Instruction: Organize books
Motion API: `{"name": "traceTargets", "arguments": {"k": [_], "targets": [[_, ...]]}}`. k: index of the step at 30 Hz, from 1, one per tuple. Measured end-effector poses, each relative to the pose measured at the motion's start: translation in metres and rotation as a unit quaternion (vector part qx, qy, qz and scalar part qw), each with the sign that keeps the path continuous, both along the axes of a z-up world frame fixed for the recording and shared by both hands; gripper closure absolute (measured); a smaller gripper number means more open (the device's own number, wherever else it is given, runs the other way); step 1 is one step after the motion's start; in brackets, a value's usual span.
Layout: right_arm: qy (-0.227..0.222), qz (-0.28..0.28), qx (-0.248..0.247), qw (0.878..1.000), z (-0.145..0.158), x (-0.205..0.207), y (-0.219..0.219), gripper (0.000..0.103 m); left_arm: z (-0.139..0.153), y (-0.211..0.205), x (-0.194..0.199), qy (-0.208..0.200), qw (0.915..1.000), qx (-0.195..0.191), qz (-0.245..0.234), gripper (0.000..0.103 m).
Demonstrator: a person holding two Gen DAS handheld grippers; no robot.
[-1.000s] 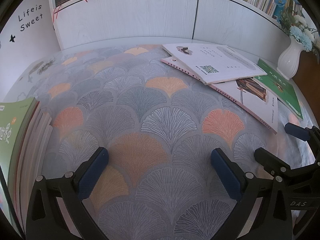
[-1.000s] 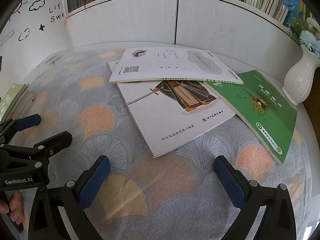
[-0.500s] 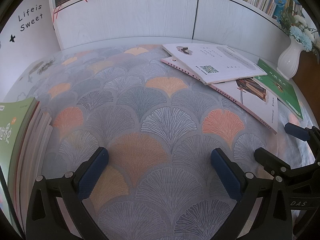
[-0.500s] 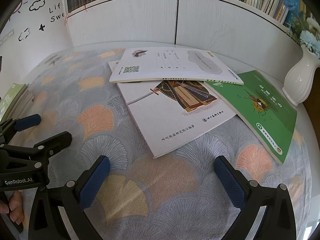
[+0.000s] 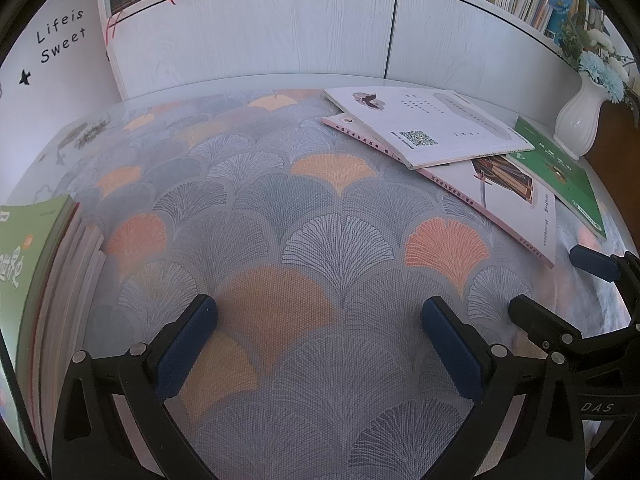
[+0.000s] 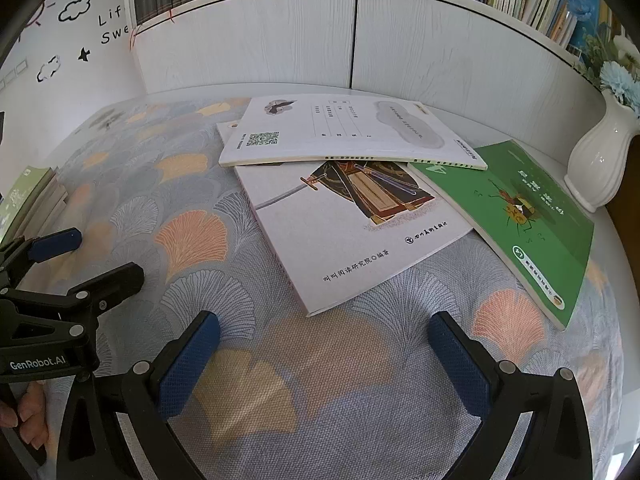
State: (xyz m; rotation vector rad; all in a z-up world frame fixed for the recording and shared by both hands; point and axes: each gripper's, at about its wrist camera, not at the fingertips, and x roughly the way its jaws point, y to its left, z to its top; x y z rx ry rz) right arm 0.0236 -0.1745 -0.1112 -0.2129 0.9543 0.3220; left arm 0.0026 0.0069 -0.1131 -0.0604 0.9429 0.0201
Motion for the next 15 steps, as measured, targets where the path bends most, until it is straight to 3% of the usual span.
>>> {"name": "traceTargets", "arguments": {"k": [15], "targets": [[0.0, -0.001, 0.003, 1.0, -0.001, -0.0018, -0.0009, 0.0, 0.0003, -0.0007, 0.0002, 0.0, 1.0, 0.0, 0.0, 0.001]]}}
